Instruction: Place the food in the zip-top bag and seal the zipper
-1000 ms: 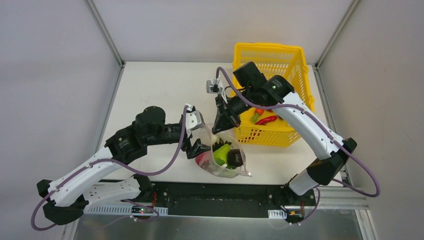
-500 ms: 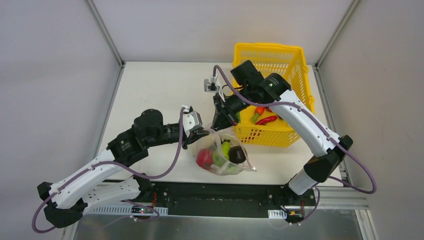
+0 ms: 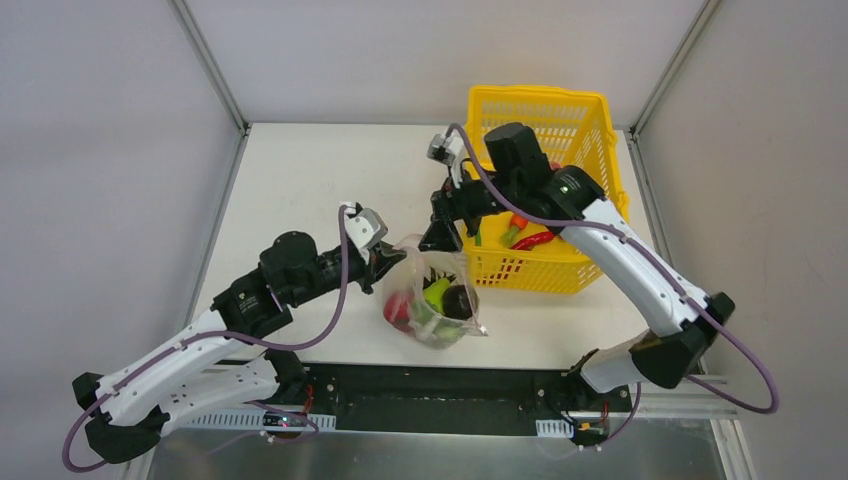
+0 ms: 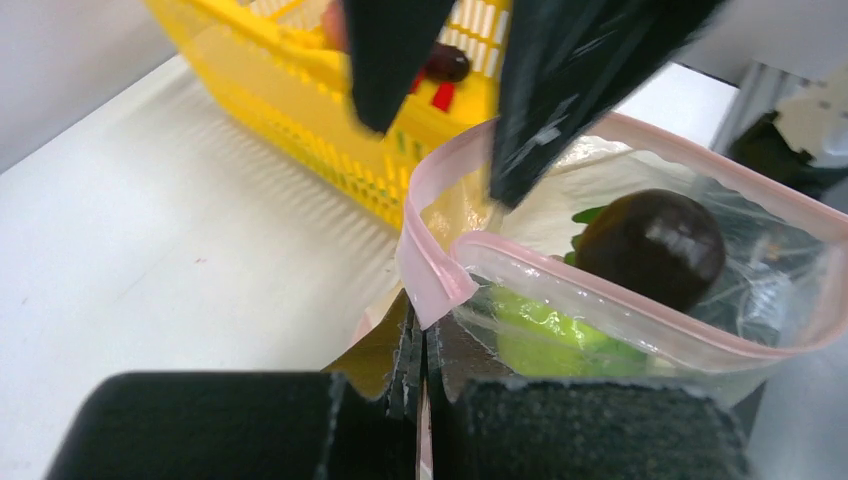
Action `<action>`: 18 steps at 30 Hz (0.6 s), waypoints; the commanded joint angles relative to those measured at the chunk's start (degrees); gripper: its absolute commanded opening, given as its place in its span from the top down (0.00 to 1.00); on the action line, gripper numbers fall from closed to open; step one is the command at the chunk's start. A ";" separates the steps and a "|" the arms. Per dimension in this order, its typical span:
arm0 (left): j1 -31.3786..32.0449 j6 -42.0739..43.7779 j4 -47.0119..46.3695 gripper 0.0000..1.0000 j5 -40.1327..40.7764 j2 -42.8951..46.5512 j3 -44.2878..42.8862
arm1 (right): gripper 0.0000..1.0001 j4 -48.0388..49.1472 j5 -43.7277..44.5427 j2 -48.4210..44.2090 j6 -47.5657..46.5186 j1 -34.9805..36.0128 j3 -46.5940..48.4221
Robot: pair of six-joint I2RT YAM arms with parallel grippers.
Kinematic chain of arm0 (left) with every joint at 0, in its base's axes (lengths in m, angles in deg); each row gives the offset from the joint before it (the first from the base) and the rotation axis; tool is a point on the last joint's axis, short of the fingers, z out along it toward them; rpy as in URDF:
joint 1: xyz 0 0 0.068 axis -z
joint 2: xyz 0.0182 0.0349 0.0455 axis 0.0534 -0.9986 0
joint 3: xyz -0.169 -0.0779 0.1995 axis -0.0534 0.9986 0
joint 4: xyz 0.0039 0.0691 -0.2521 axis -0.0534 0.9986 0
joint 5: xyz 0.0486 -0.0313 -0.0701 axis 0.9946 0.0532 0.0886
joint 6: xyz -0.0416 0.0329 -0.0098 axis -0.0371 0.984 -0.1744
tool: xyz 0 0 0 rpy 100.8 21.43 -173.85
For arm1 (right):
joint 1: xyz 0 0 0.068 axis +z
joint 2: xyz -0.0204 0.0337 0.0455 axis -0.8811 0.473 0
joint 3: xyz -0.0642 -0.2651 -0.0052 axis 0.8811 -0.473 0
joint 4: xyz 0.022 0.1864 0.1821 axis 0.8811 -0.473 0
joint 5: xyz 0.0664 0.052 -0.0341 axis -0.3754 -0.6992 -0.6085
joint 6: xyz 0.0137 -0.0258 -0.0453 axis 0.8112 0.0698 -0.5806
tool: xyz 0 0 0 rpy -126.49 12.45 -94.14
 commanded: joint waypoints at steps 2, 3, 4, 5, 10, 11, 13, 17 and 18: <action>-1.13 -8.23 -4.38 1.00 10.66 2.41 1.82 | 0.21 15.96 13.23 -17.39 11.53 -0.90 -9.78; -1.23 -9.20 -4.80 1.00 11.49 2.74 2.39 | 0.19 20.82 14.75 -21.38 13.88 -1.04 -14.34; -1.21 -10.02 -4.94 1.00 12.39 3.10 2.78 | 0.16 25.20 15.10 -26.57 15.92 -1.03 -18.33; -1.24 -10.75 -4.93 1.00 13.11 3.35 2.95 | 0.15 27.95 14.32 -29.70 17.54 -1.04 -21.53; -1.43 -14.51 -1.98 1.00 15.88 3.74 1.62 | 0.15 30.65 12.61 -40.85 23.12 -1.01 -34.42; -1.36 -15.33 -1.32 1.00 16.95 3.81 1.46 | 0.15 32.38 11.83 -43.01 23.69 -1.05 -37.74; -1.36 -17.06 -0.05 1.00 18.72 3.95 1.36 | 0.16 38.28 9.47 -47.69 26.44 -1.06 -44.94; -1.37 -18.06 0.28 1.00 19.09 4.94 2.43 | 0.16 44.36 10.45 -53.16 28.38 -1.06 -53.54; -1.40 -17.88 -0.15 1.00 18.72 5.34 2.85 | 0.16 44.71 12.20 -53.18 28.28 -1.03 -54.41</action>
